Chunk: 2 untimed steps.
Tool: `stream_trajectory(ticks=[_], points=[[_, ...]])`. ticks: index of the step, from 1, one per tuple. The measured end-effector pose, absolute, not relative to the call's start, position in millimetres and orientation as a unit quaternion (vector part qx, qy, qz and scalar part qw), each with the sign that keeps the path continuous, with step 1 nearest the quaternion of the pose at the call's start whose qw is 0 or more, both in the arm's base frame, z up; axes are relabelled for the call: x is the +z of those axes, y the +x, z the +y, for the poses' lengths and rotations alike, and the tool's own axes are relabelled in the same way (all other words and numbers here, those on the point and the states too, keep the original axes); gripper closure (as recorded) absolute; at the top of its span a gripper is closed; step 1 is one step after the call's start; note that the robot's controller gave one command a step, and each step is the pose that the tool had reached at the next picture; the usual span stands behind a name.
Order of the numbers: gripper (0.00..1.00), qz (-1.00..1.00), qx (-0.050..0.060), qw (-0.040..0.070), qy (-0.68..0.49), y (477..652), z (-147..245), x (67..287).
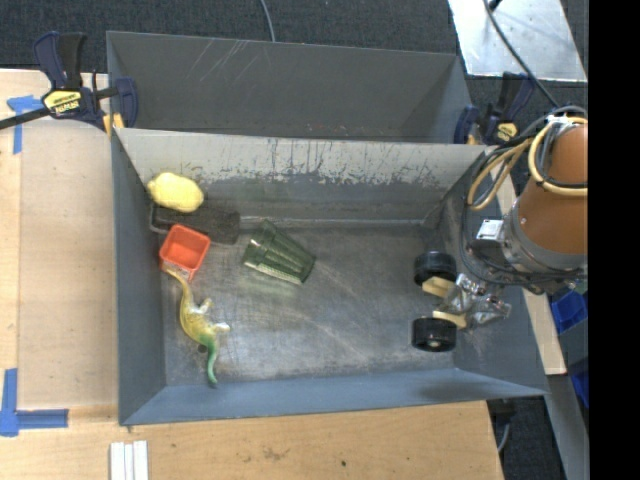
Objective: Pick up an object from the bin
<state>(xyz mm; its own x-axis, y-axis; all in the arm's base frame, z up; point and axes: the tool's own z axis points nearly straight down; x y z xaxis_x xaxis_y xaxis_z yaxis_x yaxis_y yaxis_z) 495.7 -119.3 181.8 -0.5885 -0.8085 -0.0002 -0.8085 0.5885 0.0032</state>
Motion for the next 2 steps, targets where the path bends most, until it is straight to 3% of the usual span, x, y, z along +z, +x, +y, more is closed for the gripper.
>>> stream_trajectory(ticks=[1,2], points=[[1.0,-0.874,0.005,-0.006,0.485,498.0,-104.1,185.0],[1.0,-0.809,-0.003,0.001,0.588,494.9,-117.1,211.2]])
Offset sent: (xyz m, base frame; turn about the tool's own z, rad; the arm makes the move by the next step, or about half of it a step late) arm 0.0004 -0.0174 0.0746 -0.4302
